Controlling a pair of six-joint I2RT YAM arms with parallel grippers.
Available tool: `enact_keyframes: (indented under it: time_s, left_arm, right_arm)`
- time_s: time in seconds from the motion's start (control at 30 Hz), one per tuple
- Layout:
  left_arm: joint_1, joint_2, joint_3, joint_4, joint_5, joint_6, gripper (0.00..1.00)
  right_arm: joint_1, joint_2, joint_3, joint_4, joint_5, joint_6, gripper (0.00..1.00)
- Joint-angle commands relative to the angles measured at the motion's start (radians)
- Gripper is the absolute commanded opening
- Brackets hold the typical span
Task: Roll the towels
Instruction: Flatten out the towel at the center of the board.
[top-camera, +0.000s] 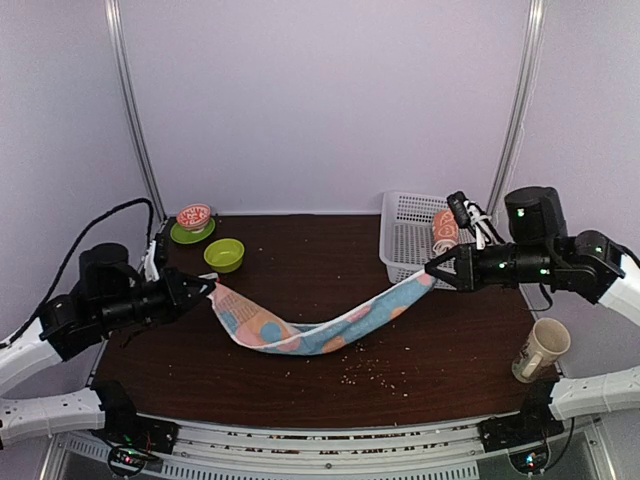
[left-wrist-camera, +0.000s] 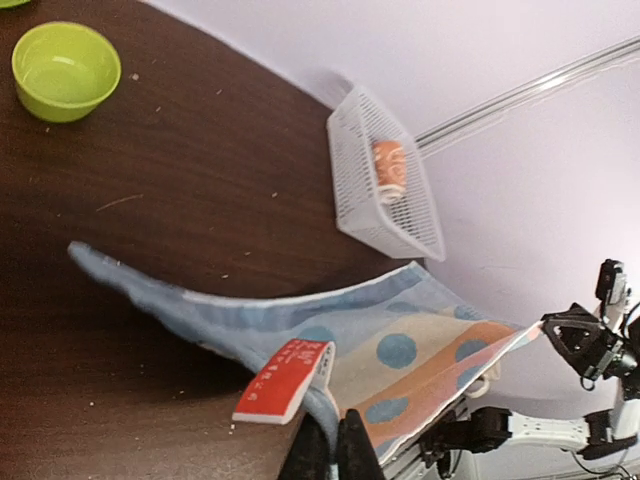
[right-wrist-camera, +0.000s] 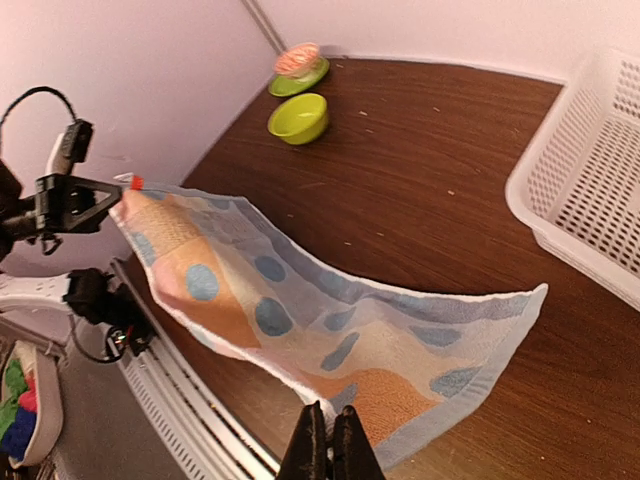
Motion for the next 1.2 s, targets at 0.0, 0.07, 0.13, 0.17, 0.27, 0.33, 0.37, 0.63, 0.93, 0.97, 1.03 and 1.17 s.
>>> enact_keyframes:
  time_s: [0.0, 0.07, 0.13, 0.17, 0.27, 0.33, 0.37, 0.63, 0.93, 0.97, 1.03, 1.17]
  left_arm:
    - [-0.020, -0.198, 0.024, -0.098, 0.002, 0.000, 0.00]
    - [-0.026, -0.290, 0.037, -0.149, 0.018, 0.000, 0.00]
    - [-0.026, -0.363, 0.063, -0.200, 0.028, -0.003, 0.00]
    - [-0.028, -0.392, 0.081, -0.226, 0.027, -0.007, 0.00]
    - [-0.028, -0.419, 0.135, -0.313, -0.012, -0.024, 0.00]
    - [-0.029, -0.387, 0.144, -0.332, -0.041, -0.027, 0.00]
    - [-0.028, -0.355, 0.139, -0.332, -0.052, -0.035, 0.00]
    - [0.036, -0.027, -0.051, -0.021, 0.012, -0.191, 0.00]
    - [0.275, 0.352, -0.056, 0.273, 0.186, -0.172, 0.00]
    - [0.288, 0.387, -0.026, 0.271, 0.193, -0.134, 0.00]
    - [0.311, 0.449, 0.022, 0.277, 0.211, -0.101, 0.00]
    - [0.338, 0.557, 0.087, 0.302, 0.236, -0.042, 0.00]
  right_arm:
    - [0.063, -0.113, 0.051, -0.032, -0.110, -0.038, 0.00]
    - [0.082, -0.159, 0.066, -0.022, -0.132, -0.023, 0.00]
    - [0.088, -0.207, 0.081, -0.006, -0.146, -0.004, 0.00]
    - [0.089, -0.226, 0.087, 0.004, -0.130, 0.007, 0.00]
    - [0.088, -0.254, 0.100, 0.021, -0.005, 0.052, 0.00]
    - [0.080, -0.230, 0.099, 0.021, 0.106, 0.086, 0.00]
    - [0.065, -0.207, 0.091, 0.019, 0.151, 0.109, 0.00]
    - [-0.122, -0.046, -0.207, 0.318, 0.127, 0.254, 0.00]
    - [-0.177, 0.247, -0.215, 0.485, 0.196, 0.159, 0.00]
    - [-0.181, 0.270, -0.204, 0.495, 0.205, 0.153, 0.00]
    - [-0.184, 0.311, -0.184, 0.523, 0.221, 0.132, 0.00]
    - [-0.189, 0.404, -0.130, 0.535, 0.232, 0.072, 0.00]
